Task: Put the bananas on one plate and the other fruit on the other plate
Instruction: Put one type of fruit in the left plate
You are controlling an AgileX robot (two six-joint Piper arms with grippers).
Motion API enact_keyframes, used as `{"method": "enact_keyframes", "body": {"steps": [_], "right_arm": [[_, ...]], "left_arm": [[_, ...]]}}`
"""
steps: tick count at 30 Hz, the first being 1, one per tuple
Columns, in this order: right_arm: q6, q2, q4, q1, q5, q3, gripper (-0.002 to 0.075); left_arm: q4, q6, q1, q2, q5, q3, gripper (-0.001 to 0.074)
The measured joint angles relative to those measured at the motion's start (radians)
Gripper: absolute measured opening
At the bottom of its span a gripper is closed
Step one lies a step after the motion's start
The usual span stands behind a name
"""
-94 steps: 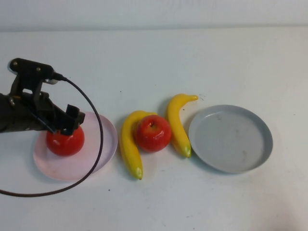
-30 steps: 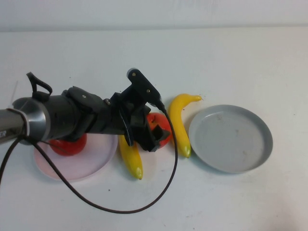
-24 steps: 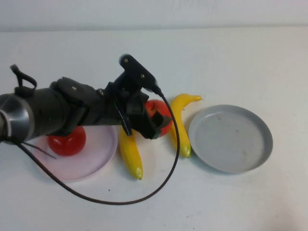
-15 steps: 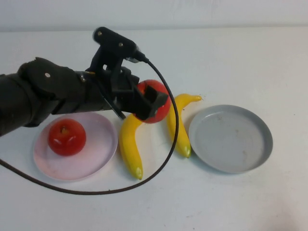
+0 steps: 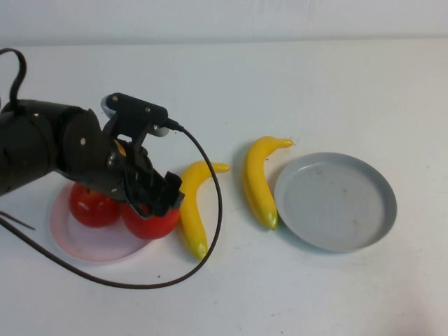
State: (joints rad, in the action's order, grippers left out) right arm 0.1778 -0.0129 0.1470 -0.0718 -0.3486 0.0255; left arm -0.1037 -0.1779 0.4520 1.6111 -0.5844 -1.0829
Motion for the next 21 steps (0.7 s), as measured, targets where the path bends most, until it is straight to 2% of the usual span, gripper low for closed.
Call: {"method": "enact_keyframes", "body": {"steps": [10,21], "right_arm": [[0.0,0.0,0.0,0.0,0.0,0.0,-0.0015],[0.0,0.0,0.0,0.0,0.0,0.0,-0.0015]], "left_arm": [[0.121,0.063,-0.002,0.061,0.014,-0.004,0.056],[0.142,0.151,-0.002,0.044,-0.015,-0.002,0.0565]]}}
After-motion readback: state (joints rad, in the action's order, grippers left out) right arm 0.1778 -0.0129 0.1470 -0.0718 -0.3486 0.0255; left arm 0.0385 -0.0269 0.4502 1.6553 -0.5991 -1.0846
